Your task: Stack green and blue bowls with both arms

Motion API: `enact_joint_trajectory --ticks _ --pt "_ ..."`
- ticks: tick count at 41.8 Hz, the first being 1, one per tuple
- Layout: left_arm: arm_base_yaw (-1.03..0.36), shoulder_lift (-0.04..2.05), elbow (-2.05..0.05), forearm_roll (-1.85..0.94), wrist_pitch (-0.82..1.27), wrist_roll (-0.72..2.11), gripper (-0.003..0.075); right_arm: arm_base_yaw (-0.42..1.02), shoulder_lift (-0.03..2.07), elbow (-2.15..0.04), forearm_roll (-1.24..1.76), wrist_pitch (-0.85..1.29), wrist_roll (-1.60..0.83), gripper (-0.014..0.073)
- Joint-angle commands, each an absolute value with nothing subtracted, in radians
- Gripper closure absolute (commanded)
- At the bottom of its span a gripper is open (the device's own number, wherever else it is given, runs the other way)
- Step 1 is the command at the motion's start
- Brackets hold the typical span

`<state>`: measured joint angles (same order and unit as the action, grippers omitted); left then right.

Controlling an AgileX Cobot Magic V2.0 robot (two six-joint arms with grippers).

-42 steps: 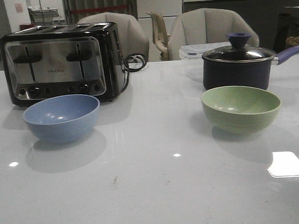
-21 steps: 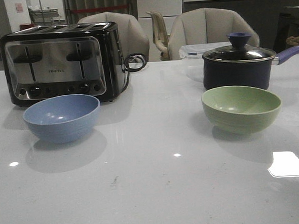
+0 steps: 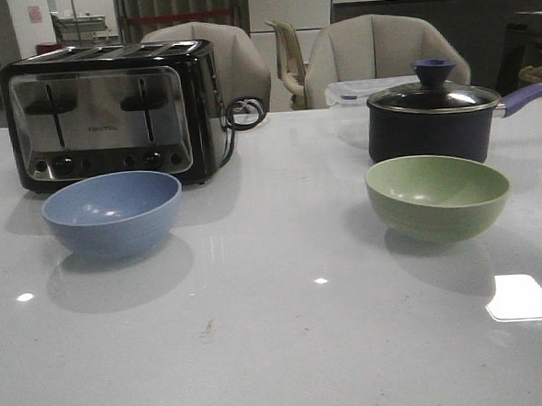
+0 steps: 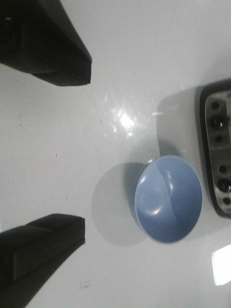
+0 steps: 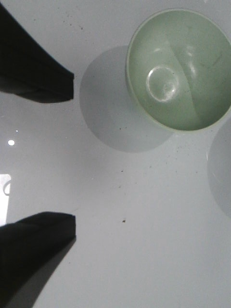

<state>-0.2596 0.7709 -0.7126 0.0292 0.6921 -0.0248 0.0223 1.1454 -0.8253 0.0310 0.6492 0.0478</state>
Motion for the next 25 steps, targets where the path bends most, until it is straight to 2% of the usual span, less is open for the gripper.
enact_joint_trajectory --ticks 1,12,25 --pt "-0.347 0.771 -0.743 0.019 0.615 -0.020 0.0119 0.026 1.213 -0.916 0.046 0.614 0.038 0.0025" --pt "-0.511 0.771 -0.743 0.019 0.610 -0.020 0.0119 0.026 1.470 -1.086 0.145 0.633 -0.038 0.0025" --pt "-0.533 0.771 -0.743 0.019 0.604 -0.020 0.0119 0.026 1.755 -1.274 0.258 0.631 -0.113 0.0025"
